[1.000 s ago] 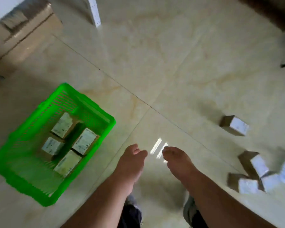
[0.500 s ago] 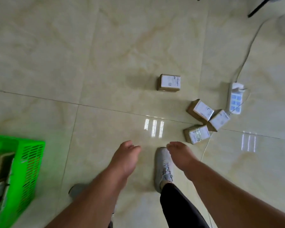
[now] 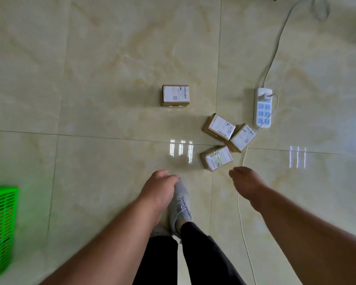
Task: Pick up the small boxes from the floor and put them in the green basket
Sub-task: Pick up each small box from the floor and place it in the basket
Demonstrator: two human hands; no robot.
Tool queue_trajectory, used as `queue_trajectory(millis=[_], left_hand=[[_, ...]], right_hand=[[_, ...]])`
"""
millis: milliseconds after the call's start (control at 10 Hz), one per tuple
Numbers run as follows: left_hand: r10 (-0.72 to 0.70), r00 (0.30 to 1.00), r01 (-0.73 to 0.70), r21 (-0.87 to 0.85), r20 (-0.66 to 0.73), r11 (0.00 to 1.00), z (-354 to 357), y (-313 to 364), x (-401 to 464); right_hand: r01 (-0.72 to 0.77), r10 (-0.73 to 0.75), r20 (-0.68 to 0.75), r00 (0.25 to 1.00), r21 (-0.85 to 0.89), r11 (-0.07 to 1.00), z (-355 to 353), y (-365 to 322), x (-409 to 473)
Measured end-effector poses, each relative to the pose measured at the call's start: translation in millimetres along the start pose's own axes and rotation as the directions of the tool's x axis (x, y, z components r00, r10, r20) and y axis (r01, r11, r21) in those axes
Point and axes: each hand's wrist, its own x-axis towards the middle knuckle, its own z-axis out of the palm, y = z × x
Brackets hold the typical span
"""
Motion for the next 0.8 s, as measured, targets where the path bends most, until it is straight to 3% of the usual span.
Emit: queue_trajectory(millis=[200,300,500,700,800], left_hand=[[-0.03,0.999,0.029,-0.029,-0.011,0.999,12.5,-24.3,-14.5],[-0.065,0.998,0.067,-0.123,0.023,0.99,34.6,-41.3,-7.0],[-0.181,0.982,0.189,-0.325,0.053,0.927,114.4,-64.8,28.7],[-0.288,0.953,0.289,-0.589,0.098,0.755,223.0,-65.1,115.4],[-0.367,0.921,0.342,-0.727,0.132,0.596,278.6,-64.9,178.3]], right_hand=[[0.047,-0.047,-0.009,0.999,-0.05,0.998,-8.1,27.1,8.2],[0.115,-0.111,0.029,0.993,-0.191,0.975,-11.0,28.4,26.1],[0.316,-0.238,0.22,0.946,-0.463,0.828,-24.6,17.0,98.5],[0.452,-0.3,0.34,0.891,-0.611,0.649,-24.8,3.1,198.1],[0.536,-0.343,0.413,0.843,-0.687,0.491,-13.5,-1.4,242.8]])
